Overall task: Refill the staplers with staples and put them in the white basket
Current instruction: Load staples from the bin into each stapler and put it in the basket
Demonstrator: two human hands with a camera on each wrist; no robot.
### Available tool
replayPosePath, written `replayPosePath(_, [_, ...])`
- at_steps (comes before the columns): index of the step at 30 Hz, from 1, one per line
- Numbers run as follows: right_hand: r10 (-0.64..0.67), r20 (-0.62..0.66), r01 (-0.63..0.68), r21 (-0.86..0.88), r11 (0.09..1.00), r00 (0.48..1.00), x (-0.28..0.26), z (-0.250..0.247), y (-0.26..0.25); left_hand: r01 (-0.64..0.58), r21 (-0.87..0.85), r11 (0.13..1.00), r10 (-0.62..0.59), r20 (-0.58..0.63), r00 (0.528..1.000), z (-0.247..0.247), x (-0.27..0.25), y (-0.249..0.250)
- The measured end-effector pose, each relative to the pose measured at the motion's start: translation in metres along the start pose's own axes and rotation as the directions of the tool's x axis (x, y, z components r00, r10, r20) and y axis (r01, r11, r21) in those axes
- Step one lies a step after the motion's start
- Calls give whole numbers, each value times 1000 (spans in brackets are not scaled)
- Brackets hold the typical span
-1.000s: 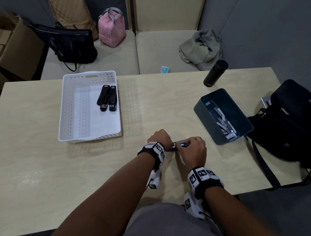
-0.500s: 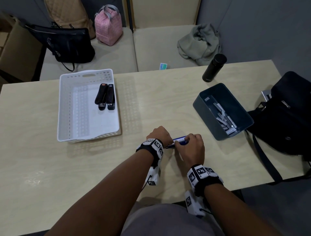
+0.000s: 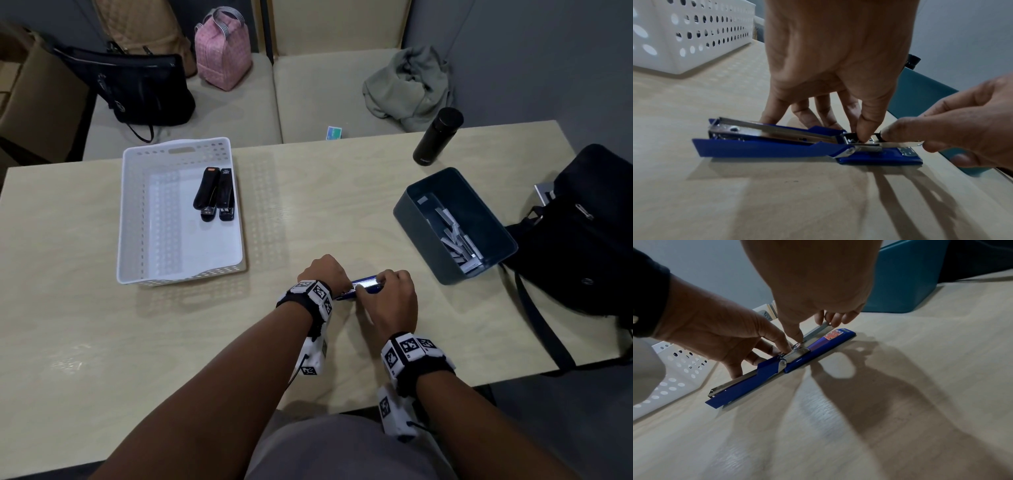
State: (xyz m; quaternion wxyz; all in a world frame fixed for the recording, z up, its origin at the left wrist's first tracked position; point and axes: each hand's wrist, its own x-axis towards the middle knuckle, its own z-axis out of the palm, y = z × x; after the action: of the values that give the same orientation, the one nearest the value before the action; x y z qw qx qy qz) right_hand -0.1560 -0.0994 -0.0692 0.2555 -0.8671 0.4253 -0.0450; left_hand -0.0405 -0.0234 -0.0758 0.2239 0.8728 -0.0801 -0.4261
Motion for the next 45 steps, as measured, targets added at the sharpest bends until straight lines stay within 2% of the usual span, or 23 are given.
replayPosePath(11, [18,-4,-18,-40,999,1000,0,0,-2,0,4,1000,0,5,1000,0,4,-1])
replayPosePath(19, [5,72,2,-109,994,997,1,3,-2,6,18,1000,-6,-3,1000,2,5,-2])
replayPosePath(24, [87,57,-83,-57,995,995,16,-12,-4,-2,31,1000,3,-8,1000,2,3,-3])
replayPosePath(26, [121,102,-119,-23,993,987,31,-23,2,-3,33,999,3,-7,1000,1,2,-2])
replayPosePath(28, [121,195,-126,10,992,973,44,-30,8,0,41,999,0,-4,1000,0,1,-2])
replayPosePath(32, [38,339,-62,59,996,940,62,-39,21,-1,63,998,3,-35,999,1,0,1])
replayPosePath(37, [-52,470,43,30,999,881,78,-47,25,-82,155,985,89,-36,995,-5,-8,-7])
replayPosePath(39, [-83,516,98,-3,995,852,87,-47,24,-123,342,932,158,-79,984,-12,-17,-21])
replayPosePath(41, [-136,575,197,-45,979,807,96,-47,20,-134,565,814,230,-101,968,-15,-29,-39])
replayPosePath(42, [-153,605,241,-67,968,782,100,-47,18,-149,627,765,258,-87,962,-16,-34,-48])
replayPosePath(45, [-179,678,327,-96,940,713,110,-51,12,-184,682,707,300,-54,952,-24,-47,-56])
